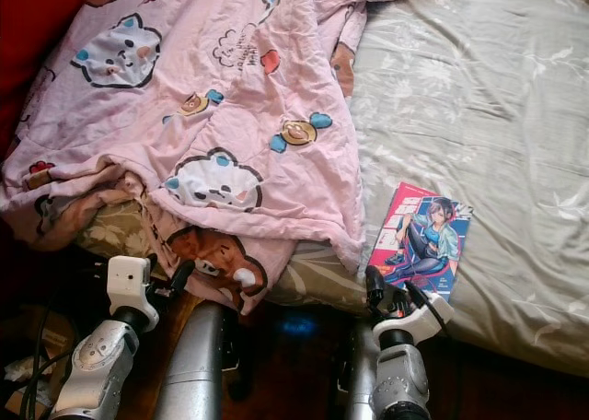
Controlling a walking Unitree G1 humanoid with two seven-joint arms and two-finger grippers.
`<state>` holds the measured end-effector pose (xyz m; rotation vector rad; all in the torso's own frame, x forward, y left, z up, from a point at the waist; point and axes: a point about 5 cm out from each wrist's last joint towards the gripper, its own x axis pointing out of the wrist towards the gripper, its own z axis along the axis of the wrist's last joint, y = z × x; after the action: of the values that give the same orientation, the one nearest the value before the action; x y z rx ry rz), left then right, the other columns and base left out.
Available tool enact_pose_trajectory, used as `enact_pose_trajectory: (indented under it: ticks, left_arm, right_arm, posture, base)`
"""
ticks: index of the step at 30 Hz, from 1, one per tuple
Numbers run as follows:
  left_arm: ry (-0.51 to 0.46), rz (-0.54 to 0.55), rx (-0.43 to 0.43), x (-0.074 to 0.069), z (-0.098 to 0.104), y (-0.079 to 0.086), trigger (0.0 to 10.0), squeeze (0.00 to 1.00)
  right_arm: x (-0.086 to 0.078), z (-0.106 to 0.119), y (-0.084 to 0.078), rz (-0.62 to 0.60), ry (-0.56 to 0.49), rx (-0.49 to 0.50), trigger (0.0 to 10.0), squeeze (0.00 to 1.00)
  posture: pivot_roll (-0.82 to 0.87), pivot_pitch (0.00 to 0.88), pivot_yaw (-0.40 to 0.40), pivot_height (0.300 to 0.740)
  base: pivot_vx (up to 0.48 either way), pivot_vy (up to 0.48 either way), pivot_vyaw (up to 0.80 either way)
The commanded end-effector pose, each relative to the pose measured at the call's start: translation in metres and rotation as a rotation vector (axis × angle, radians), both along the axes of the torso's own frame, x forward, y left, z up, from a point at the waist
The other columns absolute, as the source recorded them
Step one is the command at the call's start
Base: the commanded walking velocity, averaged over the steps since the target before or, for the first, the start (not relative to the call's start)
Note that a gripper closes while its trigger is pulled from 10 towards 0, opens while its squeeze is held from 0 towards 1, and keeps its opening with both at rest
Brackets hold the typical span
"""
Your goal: Clean up the room
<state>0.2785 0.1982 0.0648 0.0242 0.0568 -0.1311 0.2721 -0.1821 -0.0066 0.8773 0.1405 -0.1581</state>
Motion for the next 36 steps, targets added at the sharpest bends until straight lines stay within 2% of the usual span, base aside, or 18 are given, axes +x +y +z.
enact_pose_trajectory:
  ticks: [1,8,9,15,23,28,32,36]
  left_arm:
    - [0.050,0.006,0.009,-0.009,-0.010,0.004,10.0,0.00]
    - [0.053,-0.002,0.016,-0.015,-0.009,0.005,10.0,0.00]
    - [0.054,-0.004,0.019,-0.014,-0.007,0.005,10.0,0.00]
    - [0.058,-0.008,0.022,-0.011,-0.007,0.005,10.0,0.00]
    - [0.053,-0.011,0.014,-0.006,-0.005,0.005,10.0,0.00]
    - [0.051,-0.010,0.011,-0.004,-0.004,0.004,10.0,0.00]
    - [0.048,-0.013,0.008,-0.002,-0.004,0.002,10.0,0.00]
    - [0.049,-0.016,0.008,-0.002,-0.004,0.002,10.0,0.00]
  right_arm:
    - [-0.014,-0.014,0.001,-0.015,0.057,0.038,10.0,0.00]
    - [-0.011,-0.013,0.001,0.002,0.064,0.040,10.0,0.00]
    - [-0.005,-0.006,0.005,0.020,0.022,0.039,10.0,0.00]
    - [-0.002,-0.002,0.010,0.038,-0.011,0.032,10.0,0.00]
    - [-0.020,-0.008,0.023,0.101,-0.049,0.028,10.0,0.00]
    - [-0.024,-0.007,0.028,0.135,-0.079,0.042,10.0,0.00]
    - [-0.020,-0.003,0.029,0.139,-0.096,0.051,10.0,0.00]
    - [-0.010,0.005,0.029,0.138,-0.118,0.063,10.0,0.00]
  posture:
    - [0.18,0.438,0.051,0.622]
    - [0.20,0.469,0.064,0.622]
    - [0.20,0.476,0.066,0.622]
    - [0.19,0.476,0.067,0.622]
    - [0.18,0.453,0.055,0.622]
    - [0.17,0.447,0.052,0.622]
    - [0.17,0.448,0.052,0.622]
    - [0.17,0.442,0.057,0.622]
  base:
    - [0.000,0.000,0.00]
    - [0.000,0.000,0.00]
    - [0.000,0.000,0.00]
    - [0.000,0.000,0.00]
    - [0.000,0.000,0.00]
    - [0.000,0.000,0.00]
    - [0.000,0.000,0.00]
    - [0.000,0.000,0.00]
